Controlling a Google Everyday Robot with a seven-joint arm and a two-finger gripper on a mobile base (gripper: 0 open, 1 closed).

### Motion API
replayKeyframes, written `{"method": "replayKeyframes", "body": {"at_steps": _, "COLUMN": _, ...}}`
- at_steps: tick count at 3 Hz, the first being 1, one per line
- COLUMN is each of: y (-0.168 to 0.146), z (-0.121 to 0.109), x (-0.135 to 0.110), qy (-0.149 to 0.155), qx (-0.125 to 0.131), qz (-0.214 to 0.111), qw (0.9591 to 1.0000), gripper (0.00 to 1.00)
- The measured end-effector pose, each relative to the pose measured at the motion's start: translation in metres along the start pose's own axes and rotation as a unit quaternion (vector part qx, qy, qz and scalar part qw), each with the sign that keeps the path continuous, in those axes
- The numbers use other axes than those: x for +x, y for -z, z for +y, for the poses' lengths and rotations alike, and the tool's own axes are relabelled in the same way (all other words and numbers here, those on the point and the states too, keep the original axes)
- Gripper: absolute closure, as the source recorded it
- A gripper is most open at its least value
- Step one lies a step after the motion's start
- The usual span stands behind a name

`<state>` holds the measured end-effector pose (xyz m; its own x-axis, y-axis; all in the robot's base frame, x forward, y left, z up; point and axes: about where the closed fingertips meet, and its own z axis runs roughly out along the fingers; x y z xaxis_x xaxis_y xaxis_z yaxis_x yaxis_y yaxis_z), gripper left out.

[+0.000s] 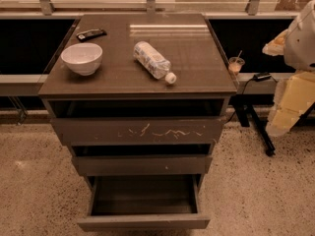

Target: Close bottom drawer

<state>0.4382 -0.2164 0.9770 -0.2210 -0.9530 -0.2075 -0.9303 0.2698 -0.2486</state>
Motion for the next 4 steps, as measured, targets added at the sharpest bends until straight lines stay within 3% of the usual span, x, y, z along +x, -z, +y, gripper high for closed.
{"method": "replayKeyframes", "body": {"at_steps": 1, "y": 0.000, "z": 0.000, "x": 0.000, "qy": 0.000, "qx": 0.000, "qz": 0.000, "qw": 1.0000, "gripper": 0.00}}
{"method": "replayKeyframes", "body": {"at_steps": 2, "y": -0.027, "z": 0.001, "x": 0.007, "qy": -0.017, "qx": -0.022, "qz": -0.003, "qw": 0.9996, "gripper": 0.00}}
{"method": "replayKeyframes", "body": {"at_steps": 3, "y": -0.084, "z": 0.022, "x": 0.004, "qy": -0.021, "qx": -0.069, "qz": -0.041, "qw": 0.9966, "gripper": 0.00}}
{"method": "replayKeyframes", "body": {"at_steps": 4, "y": -0.168, "z": 0.075, "x": 0.003, "qy": -0.041, "qx": -0.132, "qz": -0.139, "qw": 0.9805, "gripper": 0.00}}
